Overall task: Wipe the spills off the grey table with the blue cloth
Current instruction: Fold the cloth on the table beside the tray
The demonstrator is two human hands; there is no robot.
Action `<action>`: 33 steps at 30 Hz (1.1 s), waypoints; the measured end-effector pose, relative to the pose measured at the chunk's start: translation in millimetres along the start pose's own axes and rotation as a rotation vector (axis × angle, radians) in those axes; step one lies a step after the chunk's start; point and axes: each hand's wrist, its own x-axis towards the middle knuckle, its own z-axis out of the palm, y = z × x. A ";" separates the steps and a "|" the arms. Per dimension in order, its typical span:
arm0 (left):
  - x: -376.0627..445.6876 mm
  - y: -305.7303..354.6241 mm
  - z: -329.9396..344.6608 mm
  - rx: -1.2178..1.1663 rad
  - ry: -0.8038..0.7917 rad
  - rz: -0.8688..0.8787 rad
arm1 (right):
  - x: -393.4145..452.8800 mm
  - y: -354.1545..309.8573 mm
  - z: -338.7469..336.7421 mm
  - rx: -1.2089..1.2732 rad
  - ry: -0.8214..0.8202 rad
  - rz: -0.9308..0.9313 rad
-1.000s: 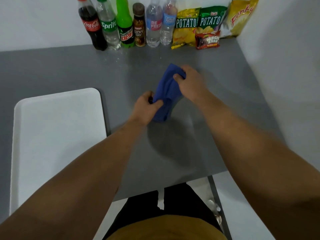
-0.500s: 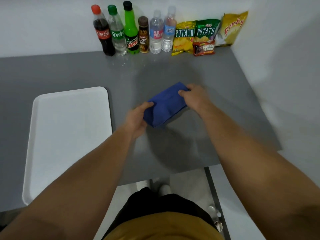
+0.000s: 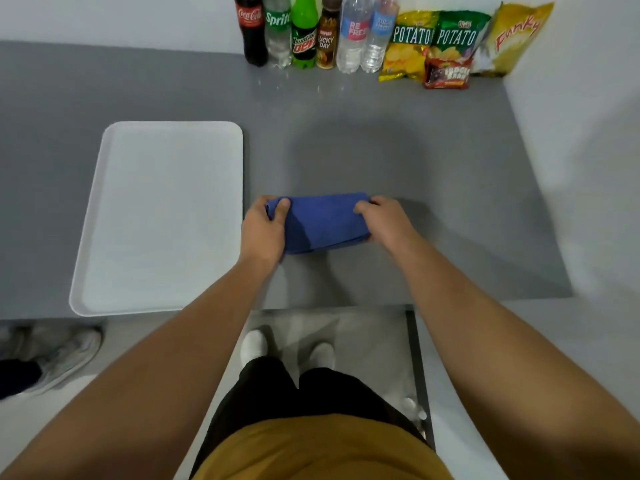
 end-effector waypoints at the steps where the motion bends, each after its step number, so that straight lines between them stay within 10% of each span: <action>1: -1.7 -3.0 -7.5 0.006 0.005 0.006 | -4.2 0.4 5.5 0.011 -0.005 0.001; 11: -1.6 -42.5 -96.5 0.113 -0.038 0.084 | -49.4 1.5 89.1 0.050 0.051 -0.036; 33: 73.3 -82.6 -224.3 0.315 -0.856 -0.210 | -118.3 2.1 188.1 0.018 -0.012 -0.022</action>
